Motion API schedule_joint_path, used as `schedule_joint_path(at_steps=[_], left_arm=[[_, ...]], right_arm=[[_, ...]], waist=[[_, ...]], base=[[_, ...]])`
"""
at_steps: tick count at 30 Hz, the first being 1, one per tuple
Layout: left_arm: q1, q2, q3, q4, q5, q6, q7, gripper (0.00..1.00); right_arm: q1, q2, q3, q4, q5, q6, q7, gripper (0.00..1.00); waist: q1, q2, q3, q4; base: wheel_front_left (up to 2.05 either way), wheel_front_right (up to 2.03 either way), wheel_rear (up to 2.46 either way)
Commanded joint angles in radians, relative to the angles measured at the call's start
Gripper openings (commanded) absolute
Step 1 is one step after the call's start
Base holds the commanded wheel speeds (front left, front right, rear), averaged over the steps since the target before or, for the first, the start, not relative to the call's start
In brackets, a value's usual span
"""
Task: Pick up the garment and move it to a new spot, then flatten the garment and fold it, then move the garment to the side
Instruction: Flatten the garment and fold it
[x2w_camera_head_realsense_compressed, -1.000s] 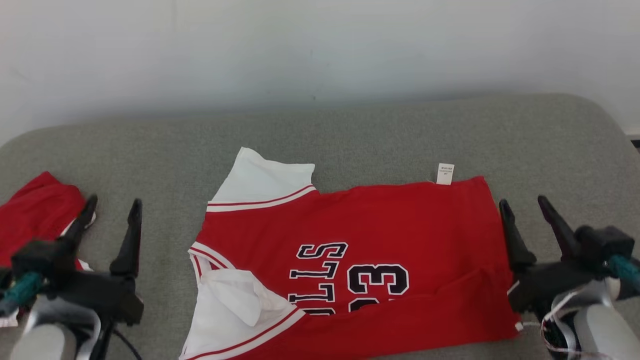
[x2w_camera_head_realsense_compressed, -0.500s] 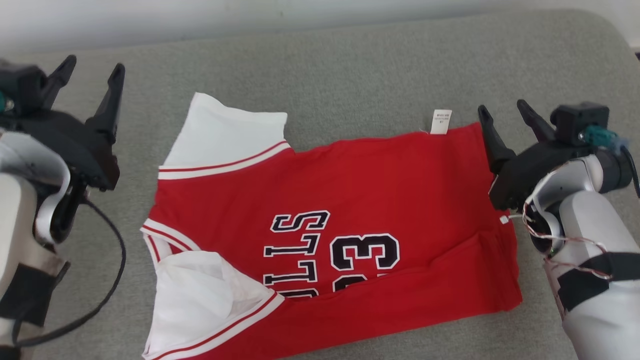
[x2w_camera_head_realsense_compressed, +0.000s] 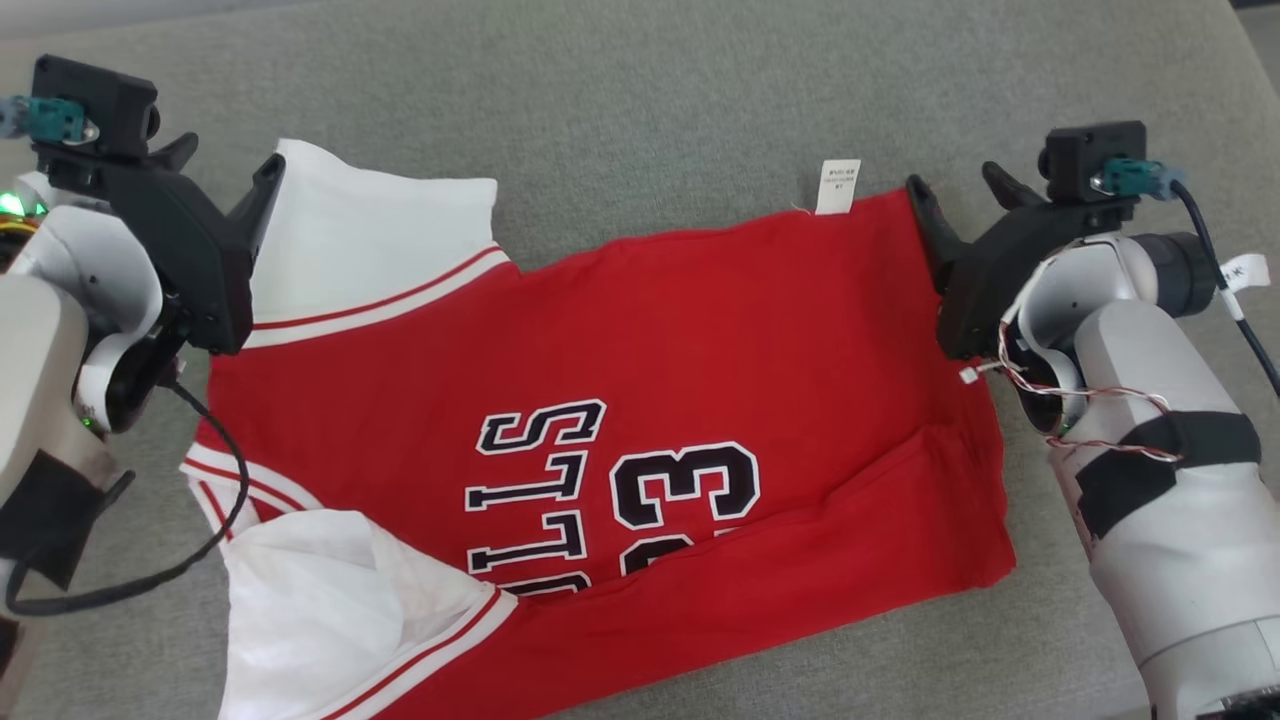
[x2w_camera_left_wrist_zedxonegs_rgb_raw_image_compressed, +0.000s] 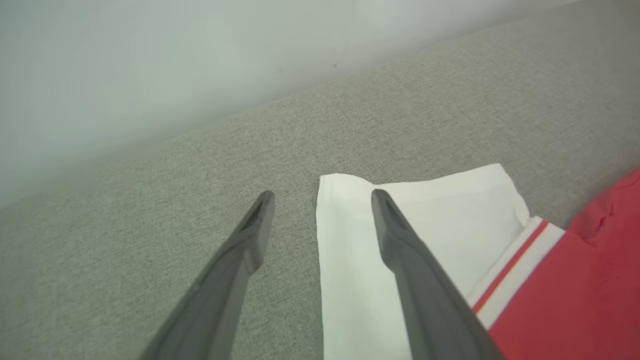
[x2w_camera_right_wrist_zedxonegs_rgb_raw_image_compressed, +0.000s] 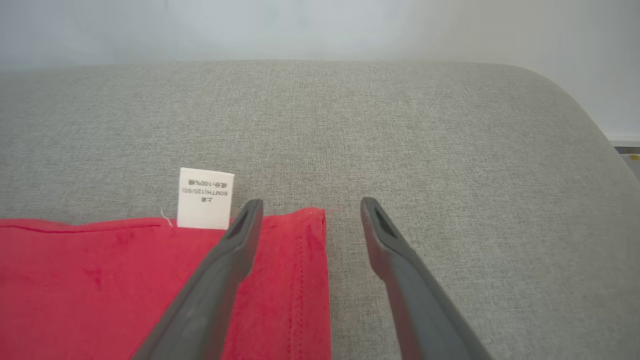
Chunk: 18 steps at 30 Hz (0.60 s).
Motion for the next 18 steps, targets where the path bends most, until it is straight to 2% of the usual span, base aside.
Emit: schedule_joint_path(at_steps=[1,18], left_arm=[[-0.031,0.007,-0.025,0.019,-0.013,0.002,0.005,1.00],[-0.147,0.011,-0.196,0.172,-0.107,0.002,-0.010,1.00]], right_arm=[[-0.022,0.011,0.008,0.026,0.009,0.001,0.002,1.00],[-0.135,0.066,0.082,0.194,0.044,0.001,-0.041,1.00]], waist=[[-0.0002,-0.0002,0.028,-0.016],[-0.0002,-0.0002,0.087,-0.048]], base=[[0.00,0.00,0.00],[0.00,0.00,0.00]])
